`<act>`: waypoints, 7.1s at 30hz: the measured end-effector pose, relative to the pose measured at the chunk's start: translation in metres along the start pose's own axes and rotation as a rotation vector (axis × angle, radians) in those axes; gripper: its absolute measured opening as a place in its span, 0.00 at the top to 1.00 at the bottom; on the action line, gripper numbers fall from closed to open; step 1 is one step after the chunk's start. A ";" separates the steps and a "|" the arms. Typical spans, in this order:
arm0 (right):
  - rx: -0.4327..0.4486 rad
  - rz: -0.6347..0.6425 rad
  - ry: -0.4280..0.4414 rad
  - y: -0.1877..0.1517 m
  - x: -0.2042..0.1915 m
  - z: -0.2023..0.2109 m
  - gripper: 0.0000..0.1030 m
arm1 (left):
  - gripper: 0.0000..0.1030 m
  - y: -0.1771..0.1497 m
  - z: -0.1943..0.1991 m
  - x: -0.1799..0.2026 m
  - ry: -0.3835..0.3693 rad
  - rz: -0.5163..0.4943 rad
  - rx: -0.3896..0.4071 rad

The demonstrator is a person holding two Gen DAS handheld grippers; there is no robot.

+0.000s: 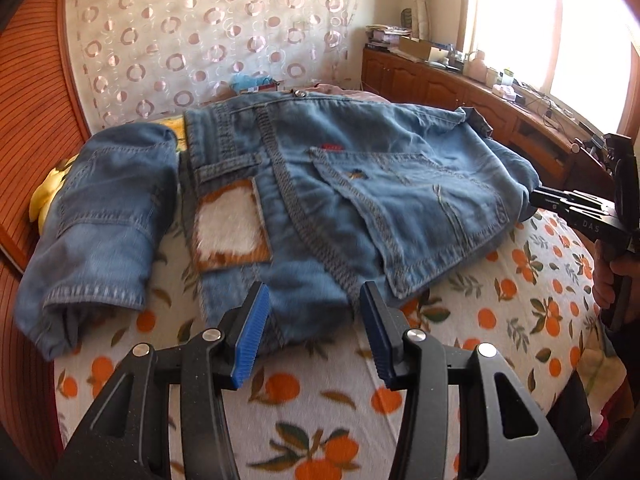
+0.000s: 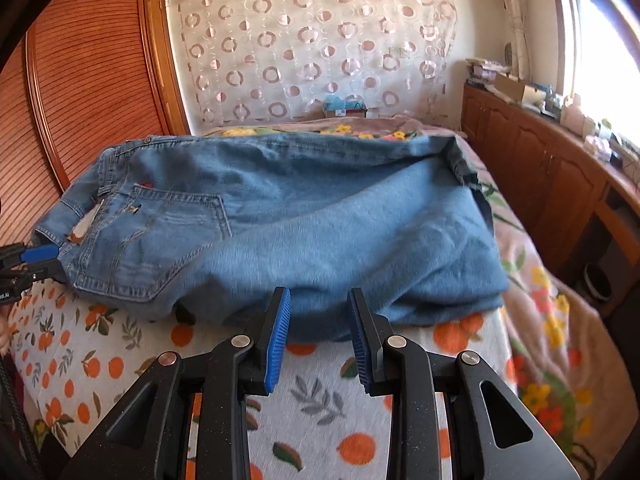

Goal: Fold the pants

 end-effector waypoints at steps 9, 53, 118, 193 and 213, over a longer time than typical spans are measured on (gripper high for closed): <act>-0.029 0.030 -0.007 -0.013 -0.007 -0.003 0.71 | 0.53 -0.029 0.001 -0.034 0.080 0.040 -0.022; 0.065 -0.021 -0.042 -0.023 0.005 0.004 0.71 | 0.96 -0.014 0.095 -0.022 0.013 0.050 0.155; -0.043 -0.006 -0.333 0.199 0.182 -0.166 0.59 | 0.53 0.121 -0.110 0.008 0.082 -0.049 0.054; 0.009 0.015 -0.096 0.071 0.150 -0.013 0.99 | 0.31 0.039 -0.041 0.041 -0.055 0.000 0.031; -0.077 -0.041 0.152 0.064 0.138 -0.023 0.64 | 0.31 0.030 -0.004 0.085 -0.058 -0.031 0.098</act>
Point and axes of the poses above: each gripper's, at about its wrist camera, not at the fingertips, and z roughly against the way its jaws point, x to its right, y to its top, the point moved 2 cm from there along -z, roughly the way its jaws point, and after that the axes turned 7 degrees about y, right-handed, at the moved point
